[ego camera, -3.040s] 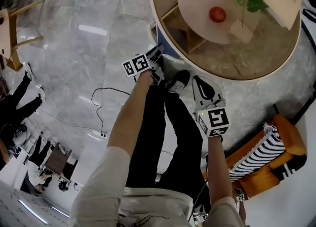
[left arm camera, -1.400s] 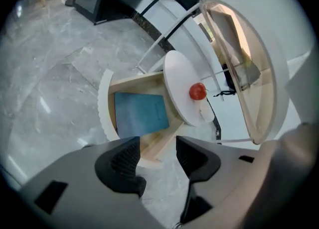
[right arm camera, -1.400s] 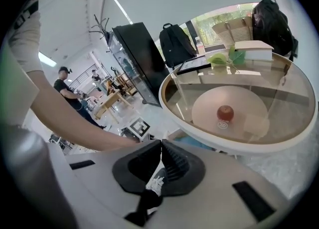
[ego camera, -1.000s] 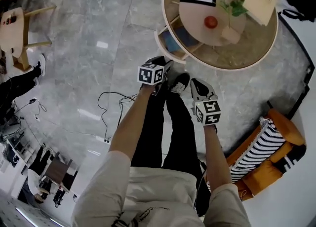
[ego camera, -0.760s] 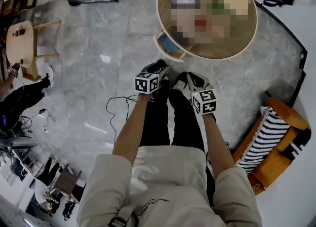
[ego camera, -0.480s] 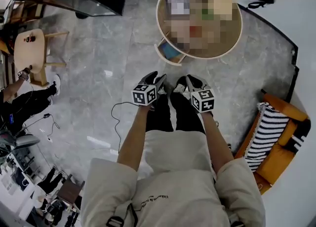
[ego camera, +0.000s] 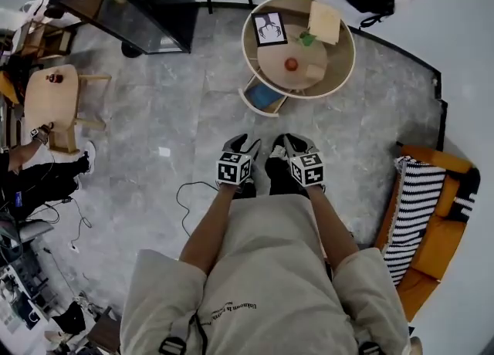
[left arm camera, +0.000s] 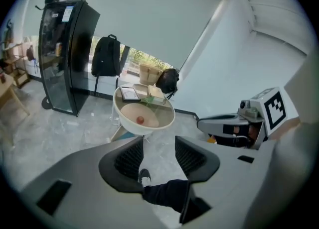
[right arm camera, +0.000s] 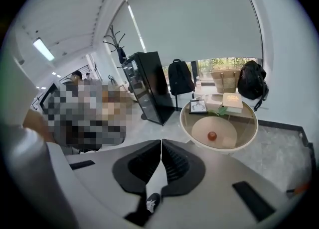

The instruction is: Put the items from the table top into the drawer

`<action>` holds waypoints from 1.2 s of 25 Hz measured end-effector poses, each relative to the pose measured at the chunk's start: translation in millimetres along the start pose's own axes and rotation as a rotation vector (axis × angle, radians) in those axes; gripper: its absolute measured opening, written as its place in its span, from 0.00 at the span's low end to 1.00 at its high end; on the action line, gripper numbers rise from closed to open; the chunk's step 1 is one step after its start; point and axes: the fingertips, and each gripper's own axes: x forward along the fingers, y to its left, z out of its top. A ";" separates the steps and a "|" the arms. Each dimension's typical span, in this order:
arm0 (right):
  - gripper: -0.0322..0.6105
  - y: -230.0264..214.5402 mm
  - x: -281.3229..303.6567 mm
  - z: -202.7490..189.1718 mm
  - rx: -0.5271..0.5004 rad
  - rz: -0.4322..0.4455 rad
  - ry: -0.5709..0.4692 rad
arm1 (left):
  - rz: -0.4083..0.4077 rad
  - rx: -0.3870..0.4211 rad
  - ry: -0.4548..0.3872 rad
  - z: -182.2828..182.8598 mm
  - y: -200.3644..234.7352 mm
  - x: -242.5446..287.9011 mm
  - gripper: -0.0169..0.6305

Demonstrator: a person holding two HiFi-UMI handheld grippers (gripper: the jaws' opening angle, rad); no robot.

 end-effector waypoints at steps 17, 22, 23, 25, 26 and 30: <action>0.10 87.4 -66.4 -24.7 0.114 -0.128 -0.198 | -0.073 0.245 -0.127 -23.8 -4.6 -108.4 0.06; 0.10 95.9 -69.8 -21.4 0.081 -0.128 -0.206 | -0.070 0.247 -0.116 -28.4 -2.9 -112.1 0.06; 0.10 95.6 -70.6 -20.0 0.080 -0.134 -0.211 | -0.070 0.260 -0.112 -30.4 -3.5 -112.0 0.06; 0.10 95.3 -71.6 -19.3 0.080 -0.144 -0.216 | -0.077 0.273 -0.110 -32.3 -4.4 -112.4 0.06; 0.10 95.2 -72.1 -19.6 0.082 -0.148 -0.215 | -0.082 0.268 -0.110 -32.4 -4.7 -112.9 0.06; 0.10 94.1 -73.1 -22.2 0.102 -0.156 -0.211 | -0.095 0.241 -0.116 -29.5 -5.8 -116.4 0.06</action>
